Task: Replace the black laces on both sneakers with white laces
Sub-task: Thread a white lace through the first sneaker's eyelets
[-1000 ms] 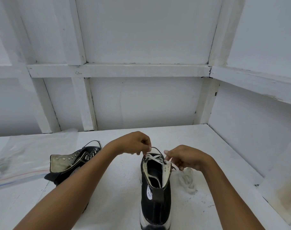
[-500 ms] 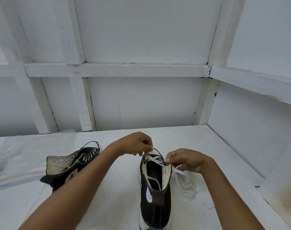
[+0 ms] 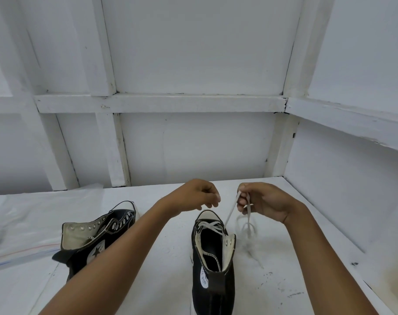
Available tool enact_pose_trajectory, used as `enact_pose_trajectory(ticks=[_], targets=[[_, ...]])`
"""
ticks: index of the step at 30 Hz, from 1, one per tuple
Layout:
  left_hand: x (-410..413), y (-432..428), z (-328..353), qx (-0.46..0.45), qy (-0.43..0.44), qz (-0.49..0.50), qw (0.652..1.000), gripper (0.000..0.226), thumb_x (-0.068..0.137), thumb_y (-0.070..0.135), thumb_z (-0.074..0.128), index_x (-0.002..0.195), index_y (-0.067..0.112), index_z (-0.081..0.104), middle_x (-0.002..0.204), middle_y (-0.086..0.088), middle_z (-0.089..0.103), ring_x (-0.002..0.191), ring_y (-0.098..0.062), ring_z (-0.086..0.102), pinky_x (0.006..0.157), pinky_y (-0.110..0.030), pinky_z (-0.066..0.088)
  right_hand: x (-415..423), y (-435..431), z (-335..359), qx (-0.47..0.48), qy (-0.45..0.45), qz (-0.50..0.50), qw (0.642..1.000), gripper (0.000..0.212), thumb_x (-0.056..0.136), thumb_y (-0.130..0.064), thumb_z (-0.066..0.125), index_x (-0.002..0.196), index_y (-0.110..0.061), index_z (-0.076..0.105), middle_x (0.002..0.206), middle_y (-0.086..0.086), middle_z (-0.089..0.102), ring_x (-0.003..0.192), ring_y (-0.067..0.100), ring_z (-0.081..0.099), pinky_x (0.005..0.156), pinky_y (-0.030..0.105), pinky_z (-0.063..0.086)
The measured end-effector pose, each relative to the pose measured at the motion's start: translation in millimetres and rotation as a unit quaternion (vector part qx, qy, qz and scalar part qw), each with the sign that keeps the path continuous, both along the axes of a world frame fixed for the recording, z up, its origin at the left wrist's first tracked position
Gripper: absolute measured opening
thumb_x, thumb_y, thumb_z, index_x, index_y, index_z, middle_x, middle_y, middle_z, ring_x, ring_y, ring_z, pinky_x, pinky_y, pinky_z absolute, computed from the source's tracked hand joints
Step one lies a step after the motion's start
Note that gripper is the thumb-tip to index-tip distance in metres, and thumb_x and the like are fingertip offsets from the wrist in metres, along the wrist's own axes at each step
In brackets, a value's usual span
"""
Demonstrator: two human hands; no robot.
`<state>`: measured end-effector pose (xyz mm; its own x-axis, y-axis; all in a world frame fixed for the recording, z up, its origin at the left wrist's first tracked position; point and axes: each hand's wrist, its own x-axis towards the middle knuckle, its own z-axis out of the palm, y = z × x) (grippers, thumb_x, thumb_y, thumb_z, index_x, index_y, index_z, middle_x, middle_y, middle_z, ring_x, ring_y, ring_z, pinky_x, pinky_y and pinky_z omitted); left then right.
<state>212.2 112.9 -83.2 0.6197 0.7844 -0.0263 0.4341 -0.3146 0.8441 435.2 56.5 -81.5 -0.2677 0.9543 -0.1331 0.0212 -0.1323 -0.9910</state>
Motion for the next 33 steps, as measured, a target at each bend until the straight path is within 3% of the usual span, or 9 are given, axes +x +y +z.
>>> enact_pose_trajectory(ticks=[6, 11, 14, 20, 24, 27, 30, 33], targets=[[17.3, -10.5, 16.6, -0.065, -0.083, -0.046, 0.993, 0.033, 0.101, 0.035, 0.052, 0.098, 0.009, 0.072, 0.102, -0.005, 0.075, 0.099, -0.021, 0.069, 0.084, -0.034, 0.05, -6.6, 2.1, 46.8, 0.066, -0.015, -0.035, 0.997, 0.031, 0.098, -0.013, 0.042, 0.068, -0.01, 0.048, 0.064, 0.006, 0.046, 0.059, 0.022, 0.047, 0.065, 0.033, 0.042], [26.8, -13.4, 47.3, -0.142, -0.231, -0.084, 0.959, 0.028, 0.1, 0.028, 0.054, 0.078, 0.015, 0.066, 0.074, -0.006, 0.059, 0.071, -0.021, 0.056, 0.07, -0.034, 0.046, -1.6, 1.9, 70.3, 0.125, -0.062, -0.002, 0.99, 0.022, 0.086, -0.025, 0.05, 0.069, -0.012, 0.054, 0.069, 0.006, 0.049, 0.064, 0.02, 0.049, 0.067, 0.031, 0.045], [32.4, -13.2, 55.7, -0.14, -0.253, -0.077, 0.954, 0.027, 0.098, 0.024, 0.058, 0.072, 0.015, 0.056, 0.065, -0.002, 0.049, 0.062, -0.017, 0.048, 0.065, -0.031, 0.043, 1.5, 0.1, 78.0, 0.127, -0.045, 0.0, 0.991, 0.022, 0.083, -0.026, 0.049, 0.065, -0.014, 0.054, 0.068, 0.006, 0.048, 0.064, 0.021, 0.049, 0.067, 0.03, 0.045], [32.4, 0.7, 41.0, -0.095, -0.194, 0.015, 0.976, 0.034, 0.088, 0.016, 0.067, 0.058, 0.02, 0.053, 0.061, 0.0, 0.048, 0.056, -0.016, 0.046, 0.061, -0.028, 0.04, 7.4, 0.9, 87.2, 0.122, -0.001, -0.041, 0.992, 0.028, 0.086, -0.024, 0.052, 0.061, -0.014, 0.046, 0.061, 0.005, 0.044, 0.06, 0.022, 0.046, 0.065, 0.033, 0.038], [30.5, 12.9, 25.4, 0.003, -0.034, 0.113, 0.993, 0.025, 0.082, 0.016, 0.065, 0.059, 0.016, 0.058, 0.059, 0.0, 0.055, 0.058, -0.015, 0.051, 0.058, -0.024, 0.04, 7.0, -1.8, 92.4, 0.121, 0.006, -0.071, 0.99, 0.038, 0.098, -0.018, 0.045, 0.06, -0.013, 0.046, 0.058, 0.006, 0.044, 0.06, 0.024, 0.045, 0.065, 0.032, 0.04], [26.2, 22.1, 18.1, 0.05, 0.112, 0.104, 0.987, 0.024, 0.083, 0.02, 0.068, 0.06, 0.015, 0.061, 0.064, 0.0, 0.061, 0.064, -0.014, 0.055, 0.059, -0.023, 0.042, 3.2, -2.3, 94.6, 0.117, 0.005, -0.081, 0.99, 0.038, 0.099, -0.021, 0.05, 0.063, -0.012, 0.044, 0.057, 0.005, 0.042, 0.057, 0.023, 0.045, 0.063, 0.033, 0.039], [21.8, 25.2, 24.2, 0.093, 0.175, 0.084, 0.977, 0.013, 0.087, 0.029, 0.07, 0.087, 0.017, 0.069, 0.093, -0.002, 0.069, 0.083, -0.014, 0.059, 0.068, -0.024, 0.044, -1.5, -1.1, 92.0, 0.116, -0.014, -0.088, 0.989, 0.037, 0.099, -0.028, 0.053, 0.067, -0.013, 0.045, 0.055, 0.003, 0.039, 0.053, 0.02, 0.043, 0.058, 0.031, 0.038], [18.0, 13.5, 45.6, 0.064, 0.023, 0.033, 0.997, 0.031, 0.093, 0.029, 0.065, 0.124, 0.026, 0.059, 0.122, 0.004, 0.061, 0.109, -0.014, 0.059, 0.086, -0.028, 0.048, -7.2, -1.1, 87.6, 0.13, -0.075, -0.084, 0.985, 0.036, 0.098, -0.035, 0.056, 0.072, -0.012, 0.049, 0.056, 0.0, 0.035, 0.051, 0.016, 0.037, 0.054, 0.027, 0.036]])
